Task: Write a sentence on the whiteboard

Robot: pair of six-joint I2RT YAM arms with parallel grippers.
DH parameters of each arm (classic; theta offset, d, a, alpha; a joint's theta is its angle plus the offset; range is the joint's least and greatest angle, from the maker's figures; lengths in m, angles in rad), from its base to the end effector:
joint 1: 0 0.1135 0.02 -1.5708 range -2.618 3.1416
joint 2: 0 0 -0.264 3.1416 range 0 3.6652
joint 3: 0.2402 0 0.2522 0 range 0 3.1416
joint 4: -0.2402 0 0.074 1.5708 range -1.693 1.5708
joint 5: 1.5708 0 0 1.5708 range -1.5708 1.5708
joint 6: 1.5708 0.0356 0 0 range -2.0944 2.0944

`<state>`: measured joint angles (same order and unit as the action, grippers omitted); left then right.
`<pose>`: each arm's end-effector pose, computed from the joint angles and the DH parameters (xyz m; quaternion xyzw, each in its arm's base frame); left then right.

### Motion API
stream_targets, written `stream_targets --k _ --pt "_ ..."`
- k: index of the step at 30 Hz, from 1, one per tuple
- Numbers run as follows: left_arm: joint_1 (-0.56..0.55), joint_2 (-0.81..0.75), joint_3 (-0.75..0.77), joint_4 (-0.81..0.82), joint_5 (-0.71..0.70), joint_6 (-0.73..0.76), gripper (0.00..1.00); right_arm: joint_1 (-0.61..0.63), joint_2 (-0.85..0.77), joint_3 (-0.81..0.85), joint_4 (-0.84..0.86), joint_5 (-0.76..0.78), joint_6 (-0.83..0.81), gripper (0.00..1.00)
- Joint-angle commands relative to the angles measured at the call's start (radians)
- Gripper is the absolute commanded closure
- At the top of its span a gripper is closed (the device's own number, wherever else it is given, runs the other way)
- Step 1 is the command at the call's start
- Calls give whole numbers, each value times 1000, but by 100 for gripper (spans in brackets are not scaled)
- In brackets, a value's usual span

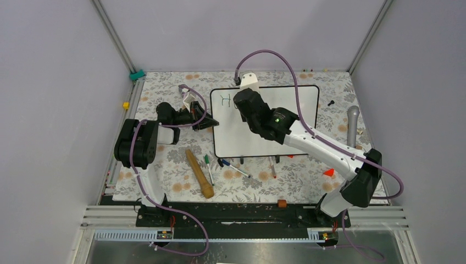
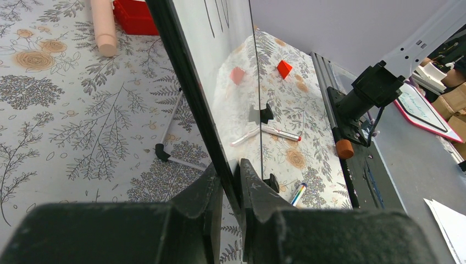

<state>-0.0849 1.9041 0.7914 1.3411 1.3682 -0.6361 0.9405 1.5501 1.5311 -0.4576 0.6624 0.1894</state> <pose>0.3434 -0.0642 0.1882 0.3451 0.5985 -0.5819 0.4292 0.2247 0.2709 0.3860 -0.1388 0.8134 0.0288 0.5642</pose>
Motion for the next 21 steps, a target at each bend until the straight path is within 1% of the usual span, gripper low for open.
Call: stream_targets --k 1,21 --pt "2 -35 9 134 31 164 100 4 20 20 40 41 -13 100" --pt "3 -37 7 135 27 165 100 -23 67 48 40 26 -23 100"
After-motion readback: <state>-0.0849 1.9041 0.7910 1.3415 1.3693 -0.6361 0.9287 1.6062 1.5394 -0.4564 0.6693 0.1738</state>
